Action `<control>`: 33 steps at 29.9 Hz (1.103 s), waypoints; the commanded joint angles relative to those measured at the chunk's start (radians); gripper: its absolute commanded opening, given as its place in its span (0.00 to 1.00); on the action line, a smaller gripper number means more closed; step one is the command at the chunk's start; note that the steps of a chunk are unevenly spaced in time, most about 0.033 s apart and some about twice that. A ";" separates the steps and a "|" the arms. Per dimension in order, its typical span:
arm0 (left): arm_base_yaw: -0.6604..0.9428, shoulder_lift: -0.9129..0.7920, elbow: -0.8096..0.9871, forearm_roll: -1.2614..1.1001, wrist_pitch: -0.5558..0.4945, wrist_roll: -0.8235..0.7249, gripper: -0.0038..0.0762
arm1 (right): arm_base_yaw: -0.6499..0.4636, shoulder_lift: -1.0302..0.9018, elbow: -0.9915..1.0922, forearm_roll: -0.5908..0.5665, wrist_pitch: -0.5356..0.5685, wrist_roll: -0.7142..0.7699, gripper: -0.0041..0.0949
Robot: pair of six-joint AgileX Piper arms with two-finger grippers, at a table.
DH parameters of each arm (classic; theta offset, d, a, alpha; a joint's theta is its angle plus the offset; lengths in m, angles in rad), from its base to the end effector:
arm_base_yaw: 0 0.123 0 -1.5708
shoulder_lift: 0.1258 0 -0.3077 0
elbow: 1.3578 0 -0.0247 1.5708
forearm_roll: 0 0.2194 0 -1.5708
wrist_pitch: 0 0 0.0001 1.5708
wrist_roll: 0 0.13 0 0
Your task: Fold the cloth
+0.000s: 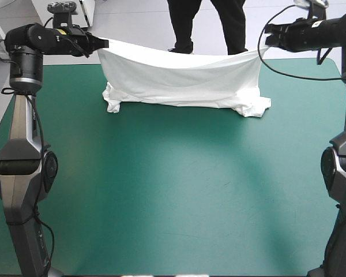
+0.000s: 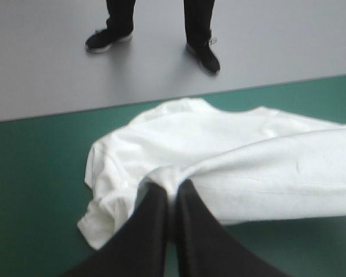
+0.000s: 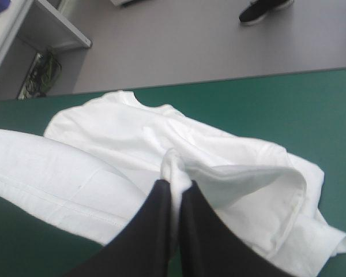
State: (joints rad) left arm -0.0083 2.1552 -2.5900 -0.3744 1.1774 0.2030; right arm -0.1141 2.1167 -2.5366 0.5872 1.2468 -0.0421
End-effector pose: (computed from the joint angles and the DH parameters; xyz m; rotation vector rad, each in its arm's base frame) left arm 0.4770 -0.0479 0.4150 0.2592 2.1639 -0.3527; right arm 0.4620 0.0158 0.4223 0.0128 2.2085 0.6482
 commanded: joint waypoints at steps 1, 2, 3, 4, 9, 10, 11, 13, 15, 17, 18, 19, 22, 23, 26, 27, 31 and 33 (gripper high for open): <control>-0.046 -0.040 -0.014 0.089 0.042 -0.040 0.02 | 0.045 -0.053 0.069 -0.087 0.002 -0.002 0.03; -0.060 -0.037 -0.006 0.126 0.071 -0.048 0.02 | 0.061 -0.061 0.102 -0.138 0.002 -0.007 0.03; -0.072 -0.035 0.010 0.154 0.088 -0.053 0.02 | 0.084 -0.070 0.154 -0.214 0.002 -0.017 0.03; -0.083 -0.035 0.031 0.169 0.092 -0.055 0.02 | 0.099 -0.078 0.188 -0.237 0.002 -0.003 0.03; -0.101 -0.087 0.191 0.201 0.098 -0.062 0.02 | 0.120 -0.113 0.361 -0.262 0.002 -0.001 0.03; -0.101 -0.112 0.247 0.219 0.085 -0.064 0.02 | 0.124 -0.118 0.393 -0.276 0.002 -0.001 0.03; -0.101 -0.146 0.316 0.229 0.058 -0.074 0.02 | 0.127 -0.130 0.424 -0.297 0.002 -0.001 0.03; -0.099 -0.236 0.470 0.229 -0.037 -0.106 0.02 | 0.130 -0.152 0.474 -0.315 -0.002 -0.001 0.04; -0.099 -0.330 0.651 0.221 -0.138 -0.111 0.02 | 0.140 -0.177 0.524 -0.341 -0.007 -0.001 0.04; -0.099 -0.431 0.844 0.214 -0.222 -0.111 0.02 | 0.161 -0.206 0.572 -0.378 -0.028 0.002 0.04; -0.099 -0.468 0.912 0.206 -0.253 -0.111 0.02 | 0.173 -0.224 0.601 -0.401 -0.042 0.002 0.03; -0.099 -0.518 1.003 0.197 -0.295 -0.111 0.02 | 0.184 -0.245 0.635 -0.419 -0.057 0.005 0.03; -0.099 -0.612 1.167 0.168 -0.354 -0.111 0.02 | 0.221 -0.314 0.762 -0.462 -0.098 0.011 0.03; -0.099 -0.634 1.212 0.168 -0.359 -0.111 0.02 | 0.229 -0.345 0.805 -0.477 -0.118 0.013 0.03; -0.099 -0.702 1.316 0.172 -0.355 -0.111 0.02 | 0.249 -0.448 0.980 -0.519 -0.209 0.030 0.03; -0.099 -0.720 1.344 0.172 -0.358 -0.111 0.02 | 0.249 -0.487 1.050 -0.524 -0.235 0.034 0.03; -0.099 -0.804 1.465 0.156 -0.365 -0.111 0.02 | 0.249 -0.626 1.335 -0.524 -0.308 0.042 0.03; -0.099 -0.843 1.528 0.141 -0.361 -0.111 0.02 | 0.249 -0.693 1.451 -0.522 -0.334 0.042 0.03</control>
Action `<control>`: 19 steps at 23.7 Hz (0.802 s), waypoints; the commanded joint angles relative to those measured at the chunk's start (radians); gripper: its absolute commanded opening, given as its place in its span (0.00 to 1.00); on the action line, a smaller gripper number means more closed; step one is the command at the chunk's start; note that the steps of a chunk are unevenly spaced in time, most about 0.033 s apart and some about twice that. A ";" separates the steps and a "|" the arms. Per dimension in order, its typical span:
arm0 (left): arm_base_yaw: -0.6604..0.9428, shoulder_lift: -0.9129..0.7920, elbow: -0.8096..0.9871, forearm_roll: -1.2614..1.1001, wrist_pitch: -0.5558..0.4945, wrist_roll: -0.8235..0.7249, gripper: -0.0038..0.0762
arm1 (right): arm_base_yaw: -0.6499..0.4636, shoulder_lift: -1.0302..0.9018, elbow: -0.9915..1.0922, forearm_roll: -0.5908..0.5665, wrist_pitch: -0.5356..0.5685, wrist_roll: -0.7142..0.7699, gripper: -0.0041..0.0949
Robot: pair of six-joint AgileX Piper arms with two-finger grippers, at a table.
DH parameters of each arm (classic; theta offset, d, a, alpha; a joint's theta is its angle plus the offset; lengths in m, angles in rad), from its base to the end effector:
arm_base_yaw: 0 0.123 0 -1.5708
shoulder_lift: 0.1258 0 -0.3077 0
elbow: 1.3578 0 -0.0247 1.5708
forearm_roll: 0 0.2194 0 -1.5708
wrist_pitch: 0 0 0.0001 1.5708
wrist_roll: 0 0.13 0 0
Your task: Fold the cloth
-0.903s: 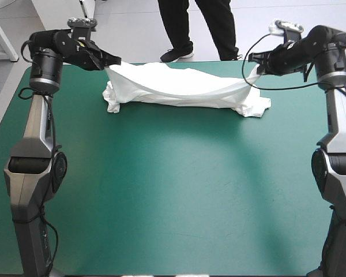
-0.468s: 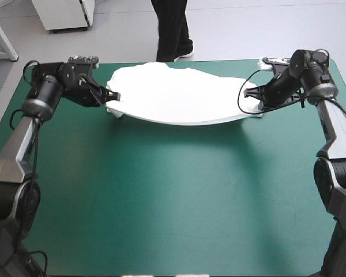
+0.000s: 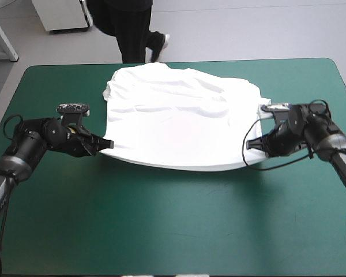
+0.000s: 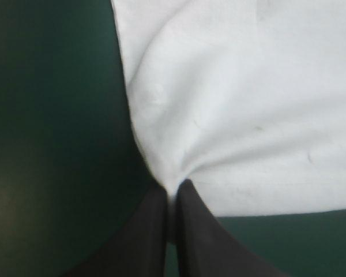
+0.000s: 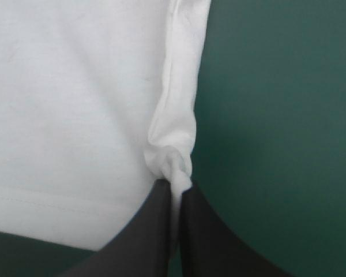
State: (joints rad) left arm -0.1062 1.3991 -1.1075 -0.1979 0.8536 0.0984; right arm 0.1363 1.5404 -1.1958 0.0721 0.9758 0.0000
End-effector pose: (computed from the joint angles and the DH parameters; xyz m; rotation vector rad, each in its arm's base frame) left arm 0.2662 -0.0478 0.2986 0.1485 2.6166 -0.2434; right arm 0.2871 0.0472 0.2749 -0.1488 2.8028 0.1258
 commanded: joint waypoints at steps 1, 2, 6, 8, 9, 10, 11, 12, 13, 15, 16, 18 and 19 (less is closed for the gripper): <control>-0.001 -0.110 0.079 -0.049 -0.037 -0.007 0.02 | -0.001 -0.150 0.168 -0.003 -0.076 0.000 0.03; -0.001 -0.135 0.106 -0.057 -0.037 -0.007 0.02 | -0.001 -0.174 0.211 0.008 -0.084 0.000 0.03; -0.001 -0.232 0.232 -0.088 -0.013 0.002 0.02 | -0.001 -0.279 0.363 0.012 -0.098 0.000 0.03; -0.001 -0.307 0.327 -0.111 0.027 0.002 0.02 | -0.001 -0.342 0.431 0.015 -0.086 0.000 0.03; -0.001 -0.336 0.356 -0.119 0.047 0.006 0.02 | -0.001 -0.363 0.447 0.019 -0.077 0.000 0.03; -0.001 -0.397 0.402 -0.129 0.088 0.008 0.02 | -0.001 -0.399 0.471 0.021 -0.056 0.000 0.03; -0.001 -0.429 0.425 -0.128 0.108 0.008 0.02 | -0.001 -0.416 0.484 0.021 -0.043 0.008 0.03; -0.001 -0.488 0.457 -0.129 0.143 0.004 0.02 | -0.001 -0.451 0.509 0.029 -0.022 0.014 0.03; -0.001 -0.520 0.470 -0.129 0.163 -0.003 0.02 | -0.001 -0.471 0.522 0.033 -0.012 0.012 0.03; -0.001 -0.603 0.501 -0.127 0.220 -0.021 0.02 | -0.001 -0.533 0.560 0.039 0.018 0.032 0.03; -0.001 -0.643 0.514 -0.120 0.251 -0.021 0.02 | -0.001 -0.571 0.581 0.039 0.034 0.041 0.03; -0.001 -0.679 0.527 -0.104 0.275 -0.033 0.02 | -0.001 -0.615 0.604 0.039 0.056 0.051 0.03; -0.001 -0.702 0.529 -0.098 0.290 -0.035 0.02 | -0.001 -0.647 0.613 0.039 0.072 0.060 0.03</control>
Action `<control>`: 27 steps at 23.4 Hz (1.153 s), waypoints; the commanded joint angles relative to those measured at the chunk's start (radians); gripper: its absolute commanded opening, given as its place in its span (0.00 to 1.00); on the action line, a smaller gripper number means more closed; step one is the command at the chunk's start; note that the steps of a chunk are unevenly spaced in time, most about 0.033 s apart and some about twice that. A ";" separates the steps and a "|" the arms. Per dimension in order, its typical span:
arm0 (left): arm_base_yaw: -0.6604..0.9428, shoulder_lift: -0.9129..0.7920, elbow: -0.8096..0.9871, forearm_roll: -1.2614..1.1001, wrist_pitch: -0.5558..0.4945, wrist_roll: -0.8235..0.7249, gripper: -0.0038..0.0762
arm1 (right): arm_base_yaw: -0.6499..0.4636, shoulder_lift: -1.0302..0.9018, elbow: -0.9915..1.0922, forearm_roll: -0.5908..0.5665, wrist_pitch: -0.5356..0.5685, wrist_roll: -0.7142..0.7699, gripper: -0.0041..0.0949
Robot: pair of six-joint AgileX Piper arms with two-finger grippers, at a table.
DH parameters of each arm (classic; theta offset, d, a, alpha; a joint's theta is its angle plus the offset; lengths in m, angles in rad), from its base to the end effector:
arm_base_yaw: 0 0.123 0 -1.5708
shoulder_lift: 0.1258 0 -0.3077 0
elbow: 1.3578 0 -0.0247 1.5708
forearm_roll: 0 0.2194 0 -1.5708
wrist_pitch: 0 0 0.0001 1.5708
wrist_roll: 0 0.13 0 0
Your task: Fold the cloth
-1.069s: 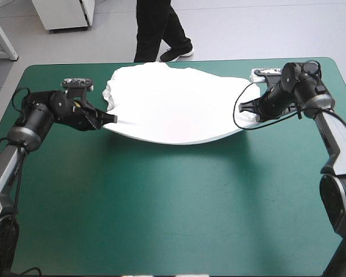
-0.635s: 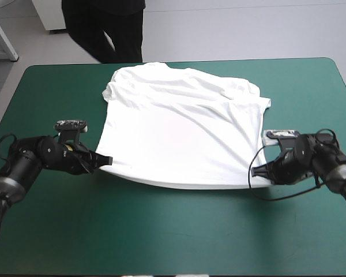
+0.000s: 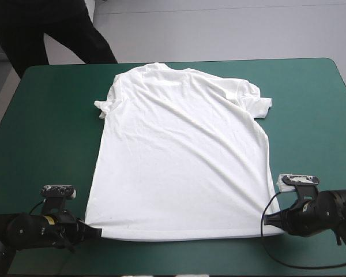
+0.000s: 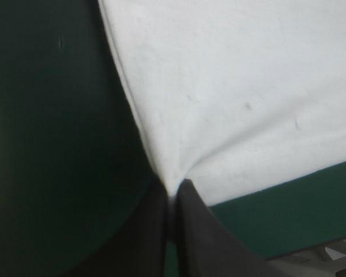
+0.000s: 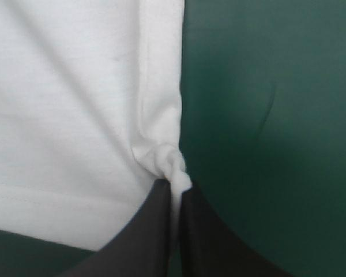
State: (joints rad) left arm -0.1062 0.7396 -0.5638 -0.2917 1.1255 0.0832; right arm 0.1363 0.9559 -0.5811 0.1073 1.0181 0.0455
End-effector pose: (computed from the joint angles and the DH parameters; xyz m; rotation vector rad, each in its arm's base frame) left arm 0.0630 -0.0407 0.2455 0.1528 2.7585 -0.4032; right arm 0.1044 0.0263 0.2312 -0.0671 2.8807 0.1768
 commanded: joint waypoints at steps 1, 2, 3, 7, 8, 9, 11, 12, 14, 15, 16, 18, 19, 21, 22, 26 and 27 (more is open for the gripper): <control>-0.001 -0.064 -0.015 -0.004 0.029 -0.020 0.02 | -0.001 -0.097 0.001 0.006 0.050 0.024 0.03; -0.001 -0.076 -0.015 -0.009 0.037 -0.022 0.02 | -0.001 -0.120 0.001 0.011 0.066 0.031 0.03; -0.001 -0.089 -0.015 -0.014 0.059 -0.026 0.02 | -0.001 -0.146 0.001 0.022 0.091 0.034 0.03; -0.001 -0.114 -0.015 -0.014 0.103 -0.025 0.02 | -0.001 -0.189 0.001 0.034 0.154 0.058 0.03; -0.001 -0.116 -0.015 -0.014 0.103 -0.025 0.02 | -0.001 -0.189 0.001 0.038 0.164 0.058 0.03; -0.001 -0.115 -0.015 -0.014 0.108 -0.025 0.02 | -0.001 -0.187 0.001 0.041 0.172 0.058 0.03; -0.001 -0.115 -0.015 -0.018 0.112 -0.025 0.02 | -0.001 -0.187 0.001 0.053 0.182 0.058 0.03; -0.001 -0.115 -0.015 -0.018 0.112 -0.025 0.02 | -0.001 -0.187 0.001 0.065 0.181 0.058 0.03; -0.001 -0.115 -0.015 -0.018 0.110 -0.020 0.02 | -0.001 -0.187 -0.001 0.095 0.192 0.058 0.03; -0.001 -0.115 -0.015 -0.020 0.108 -0.018 0.02 | -0.001 -0.187 -0.001 0.110 0.200 0.054 0.04; -0.001 -0.115 -0.015 -0.028 0.110 -0.016 0.05 | -0.001 -0.187 -0.001 0.122 0.209 0.054 0.09; -0.001 -0.115 -0.015 -0.042 0.121 -0.007 0.10 | -0.001 -0.187 -0.001 0.124 0.220 0.049 0.18; -0.001 -0.115 -0.015 -0.056 0.131 0.010 0.15 | -0.001 -0.187 -0.002 0.124 0.229 0.047 0.25; -0.001 -0.115 -0.020 -0.076 0.157 0.010 0.31 | -0.001 -0.187 -0.022 0.119 0.229 0.056 0.46; -0.001 -0.115 -0.030 -0.078 0.161 0.010 0.37 | -0.001 -0.187 -0.037 0.110 0.229 0.067 0.52; -0.001 -0.115 -0.134 -0.060 0.135 0.010 0.54 | -0.001 -0.187 -0.158 0.006 0.223 0.073 0.56; -0.001 -0.113 -0.186 -0.026 0.092 0.005 0.54 | -0.001 -0.187 -0.204 -0.039 0.202 0.073 0.56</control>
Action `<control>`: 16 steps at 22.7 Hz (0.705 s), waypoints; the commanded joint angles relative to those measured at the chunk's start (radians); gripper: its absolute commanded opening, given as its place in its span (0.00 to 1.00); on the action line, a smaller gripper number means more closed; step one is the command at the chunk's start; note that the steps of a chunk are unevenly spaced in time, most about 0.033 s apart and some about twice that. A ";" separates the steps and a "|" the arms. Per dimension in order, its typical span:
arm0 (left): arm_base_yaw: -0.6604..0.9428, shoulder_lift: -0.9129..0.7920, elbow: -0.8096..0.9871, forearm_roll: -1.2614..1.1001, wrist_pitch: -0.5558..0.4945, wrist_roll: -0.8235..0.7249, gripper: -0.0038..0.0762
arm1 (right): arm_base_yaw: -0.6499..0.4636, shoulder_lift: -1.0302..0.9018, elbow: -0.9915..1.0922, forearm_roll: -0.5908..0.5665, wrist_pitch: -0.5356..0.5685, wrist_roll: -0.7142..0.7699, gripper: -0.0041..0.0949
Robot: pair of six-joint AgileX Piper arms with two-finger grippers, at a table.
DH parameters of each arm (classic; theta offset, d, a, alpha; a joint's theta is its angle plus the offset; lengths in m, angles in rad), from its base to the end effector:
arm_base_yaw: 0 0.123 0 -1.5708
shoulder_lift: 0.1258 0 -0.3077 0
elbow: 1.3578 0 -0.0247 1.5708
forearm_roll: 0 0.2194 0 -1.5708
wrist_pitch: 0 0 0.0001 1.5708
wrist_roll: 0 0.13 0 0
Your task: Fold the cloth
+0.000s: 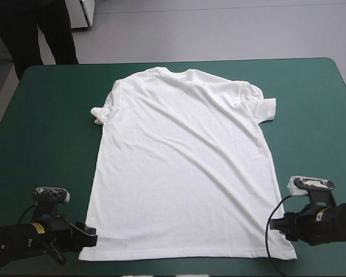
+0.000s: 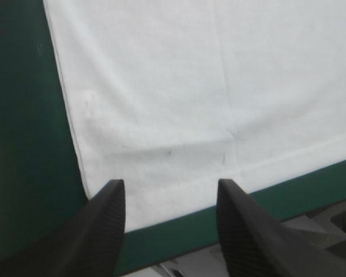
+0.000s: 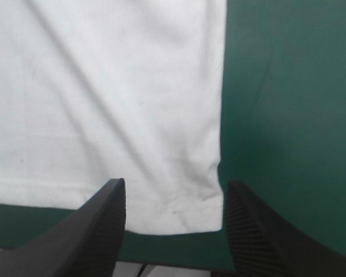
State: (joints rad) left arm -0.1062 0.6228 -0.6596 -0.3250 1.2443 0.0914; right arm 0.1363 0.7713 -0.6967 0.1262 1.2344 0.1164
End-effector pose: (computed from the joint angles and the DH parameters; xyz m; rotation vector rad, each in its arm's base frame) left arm 0.0405 -0.0439 0.2734 0.2175 2.6529 -0.4499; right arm 0.0687 0.0250 0.2697 0.0011 2.8019 0.2382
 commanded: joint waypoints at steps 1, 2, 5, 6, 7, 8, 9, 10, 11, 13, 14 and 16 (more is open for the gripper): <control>-0.001 0.012 -0.119 0.029 -0.055 -0.014 0.54 | -0.001 -0.001 -0.120 -0.089 -0.029 0.002 0.56; -0.001 0.050 -0.177 0.071 -0.089 -0.041 0.54 | -0.001 0.019 -0.169 -0.137 -0.047 0.007 0.55; -0.001 0.186 -0.275 0.113 -0.103 -0.040 0.54 | -0.001 0.105 -0.279 -0.178 -0.053 -0.012 0.53; -0.001 0.259 -0.321 0.118 -0.117 -0.025 0.54 | -0.001 0.156 -0.323 -0.176 -0.062 -0.026 0.53; -0.001 0.293 -0.342 0.122 -0.129 -0.025 0.54 | -0.001 0.186 -0.352 -0.176 -0.067 -0.029 0.52; -0.001 0.342 -0.375 0.127 -0.151 -0.025 0.54 | -0.001 0.217 -0.381 -0.176 -0.071 -0.033 0.52; -0.001 0.374 -0.398 0.131 -0.167 -0.025 0.54 | -0.001 0.242 -0.411 -0.176 -0.077 -0.036 0.52; -0.001 0.407 -0.426 0.136 -0.180 -0.025 0.54 | -0.001 0.271 -0.438 -0.176 -0.085 -0.038 0.52; -0.001 0.454 -0.453 0.139 -0.197 -0.024 0.54 | -0.001 0.300 -0.465 -0.176 -0.093 -0.044 0.52; -0.001 0.565 -0.530 0.143 -0.224 -0.019 0.54 | -0.001 0.378 -0.529 -0.167 -0.110 -0.044 0.52; -0.001 0.605 -0.554 0.143 -0.229 -0.012 0.54 | -0.001 0.403 -0.547 -0.165 -0.114 -0.044 0.52; -0.001 0.720 -0.621 0.148 -0.233 -0.010 0.54 | -0.001 0.461 -0.586 -0.157 -0.123 -0.044 0.52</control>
State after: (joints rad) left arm -0.1062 1.2774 -1.2001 -0.1730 1.0573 0.0762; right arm 0.1363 1.2038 -1.2231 -0.0317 1.1555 0.0816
